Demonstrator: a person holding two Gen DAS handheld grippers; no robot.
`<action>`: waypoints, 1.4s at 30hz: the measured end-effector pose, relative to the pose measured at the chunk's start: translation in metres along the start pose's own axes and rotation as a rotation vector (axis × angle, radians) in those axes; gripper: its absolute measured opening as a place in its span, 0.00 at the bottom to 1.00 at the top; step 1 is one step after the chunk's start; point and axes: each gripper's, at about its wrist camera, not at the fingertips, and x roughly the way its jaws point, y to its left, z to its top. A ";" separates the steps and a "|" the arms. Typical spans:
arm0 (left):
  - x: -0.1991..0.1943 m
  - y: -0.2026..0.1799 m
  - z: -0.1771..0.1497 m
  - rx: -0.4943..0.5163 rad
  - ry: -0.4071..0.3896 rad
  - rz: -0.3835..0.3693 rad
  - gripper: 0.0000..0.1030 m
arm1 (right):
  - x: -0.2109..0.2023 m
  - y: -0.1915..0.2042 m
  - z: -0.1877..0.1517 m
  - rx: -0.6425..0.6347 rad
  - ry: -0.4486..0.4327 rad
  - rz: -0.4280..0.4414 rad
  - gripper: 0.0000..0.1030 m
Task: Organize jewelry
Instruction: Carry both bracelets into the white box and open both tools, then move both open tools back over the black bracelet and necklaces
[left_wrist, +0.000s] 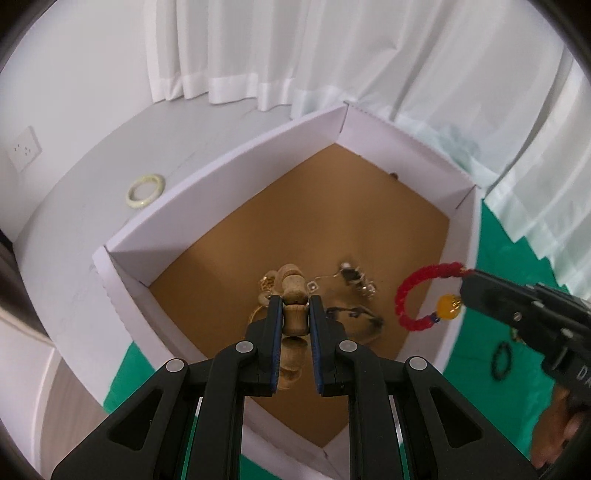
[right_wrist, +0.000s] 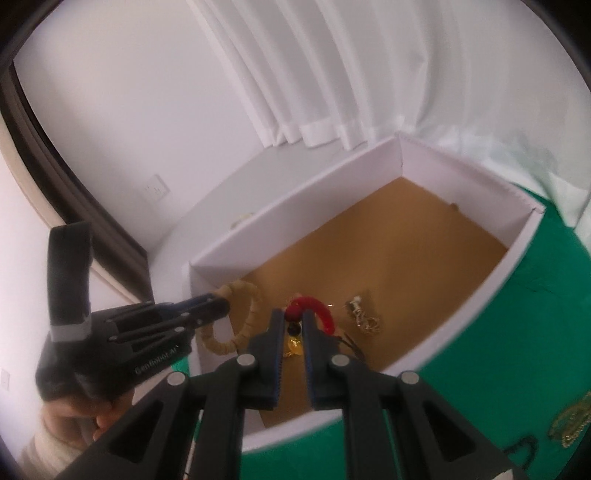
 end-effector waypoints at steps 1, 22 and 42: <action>0.003 0.000 -0.001 0.000 -0.002 0.003 0.12 | 0.006 0.001 -0.002 0.002 0.001 0.010 0.12; -0.083 -0.080 -0.076 0.139 -0.171 -0.105 0.89 | -0.112 -0.029 -0.084 0.023 -0.192 -0.291 0.68; -0.087 -0.212 -0.204 0.346 -0.087 -0.260 0.91 | -0.236 -0.082 -0.232 0.165 -0.262 -0.595 0.68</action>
